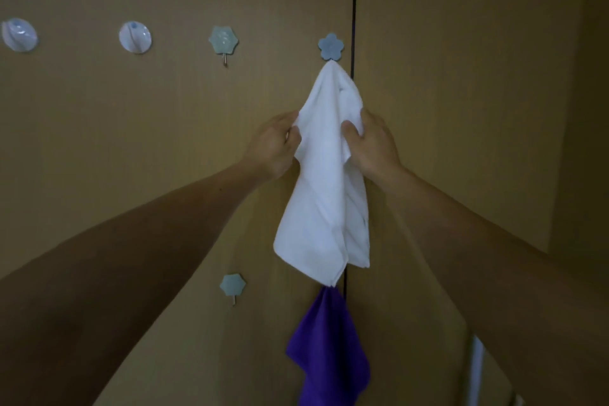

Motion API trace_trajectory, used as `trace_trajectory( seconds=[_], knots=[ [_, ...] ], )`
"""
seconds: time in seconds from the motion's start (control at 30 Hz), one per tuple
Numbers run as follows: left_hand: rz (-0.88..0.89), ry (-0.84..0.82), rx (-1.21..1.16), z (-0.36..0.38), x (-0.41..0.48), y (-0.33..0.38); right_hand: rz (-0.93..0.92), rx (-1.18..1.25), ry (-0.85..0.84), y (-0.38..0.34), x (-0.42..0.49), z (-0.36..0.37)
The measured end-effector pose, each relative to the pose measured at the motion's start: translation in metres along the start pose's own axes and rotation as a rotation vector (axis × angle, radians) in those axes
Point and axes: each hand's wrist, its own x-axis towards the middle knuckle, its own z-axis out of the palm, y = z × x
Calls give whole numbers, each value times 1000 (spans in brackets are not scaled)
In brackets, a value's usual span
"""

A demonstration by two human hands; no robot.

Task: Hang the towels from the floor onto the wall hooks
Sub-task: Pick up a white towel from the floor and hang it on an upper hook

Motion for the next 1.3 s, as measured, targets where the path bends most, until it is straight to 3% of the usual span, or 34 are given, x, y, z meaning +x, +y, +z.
trace_trajectory(
  seconds=[0.2, 0.6, 0.9, 1.13, 1.3],
  knots=[
    [-27, -114, 42, -18, -44, -12, -24, -162, 4, -25, -58, 10],
    [-258, -258, 115, -63, -152, -19, -115, -64, -120, -69, -156, 44],
    [-533, -402, 243, -103, -287, -15, -122, 29, -421, -107, -237, 87],
    [-880, -490, 377, -193, -444, -42, -156, 90, -848, -177, -355, 173],
    [-1140, -467, 427, -266, -562, -62, -249, 94, -1057, -247, -445, 237]
  ],
)
